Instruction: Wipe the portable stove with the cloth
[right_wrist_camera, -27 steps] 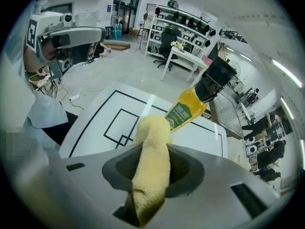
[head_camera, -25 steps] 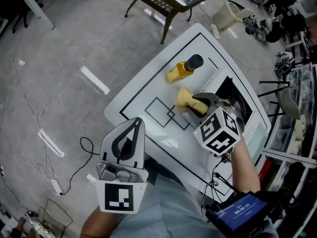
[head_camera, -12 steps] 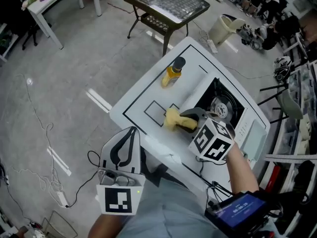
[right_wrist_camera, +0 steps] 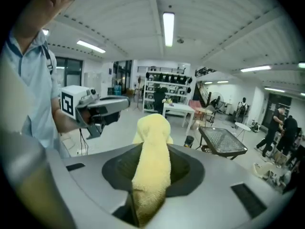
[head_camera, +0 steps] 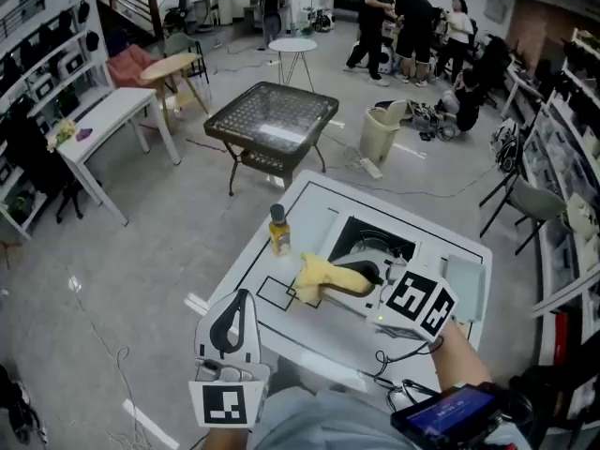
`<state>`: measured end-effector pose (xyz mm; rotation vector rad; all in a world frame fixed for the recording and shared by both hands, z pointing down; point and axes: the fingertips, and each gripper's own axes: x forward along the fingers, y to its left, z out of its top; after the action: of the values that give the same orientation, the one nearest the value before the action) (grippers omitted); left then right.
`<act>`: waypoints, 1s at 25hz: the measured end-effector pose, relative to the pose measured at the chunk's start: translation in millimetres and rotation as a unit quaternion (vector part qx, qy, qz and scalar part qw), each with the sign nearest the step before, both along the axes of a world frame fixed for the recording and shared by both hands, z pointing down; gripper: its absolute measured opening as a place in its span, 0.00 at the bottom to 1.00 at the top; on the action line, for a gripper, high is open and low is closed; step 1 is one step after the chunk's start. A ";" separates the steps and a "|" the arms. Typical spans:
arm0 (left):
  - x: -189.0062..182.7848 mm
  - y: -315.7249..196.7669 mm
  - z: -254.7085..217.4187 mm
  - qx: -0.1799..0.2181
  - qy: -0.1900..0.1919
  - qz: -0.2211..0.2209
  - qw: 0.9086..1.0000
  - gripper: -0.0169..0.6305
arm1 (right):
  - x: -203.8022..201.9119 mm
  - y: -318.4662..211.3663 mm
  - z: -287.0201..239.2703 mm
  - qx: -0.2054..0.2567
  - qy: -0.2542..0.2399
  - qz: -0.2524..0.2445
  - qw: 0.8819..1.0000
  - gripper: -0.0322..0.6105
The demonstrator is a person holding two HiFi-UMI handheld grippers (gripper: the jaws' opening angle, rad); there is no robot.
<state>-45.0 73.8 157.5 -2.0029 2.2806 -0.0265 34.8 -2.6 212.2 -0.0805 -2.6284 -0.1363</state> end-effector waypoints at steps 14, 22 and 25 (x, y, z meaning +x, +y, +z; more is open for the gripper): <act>115.6 -45.5 -12.0 0.025 -0.006 0.128 0.991 0.06 | 141.3 -5.4 -24.4 0.021 -0.184 0.256 0.949 0.26; 162.3 -84.4 17.4 0.012 -0.017 0.176 0.984 0.05 | 178.4 -24.2 14.1 0.065 -0.227 0.370 0.898 0.26; 174.9 -95.7 23.3 0.007 -0.023 0.190 0.981 0.05 | 189.2 -30.1 19.2 0.067 -0.227 0.389 0.890 0.26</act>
<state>129.9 -21.9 180.8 -2.3659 1.8291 -0.0258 224.0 -32.7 231.4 1.1664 -2.8597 -0.0562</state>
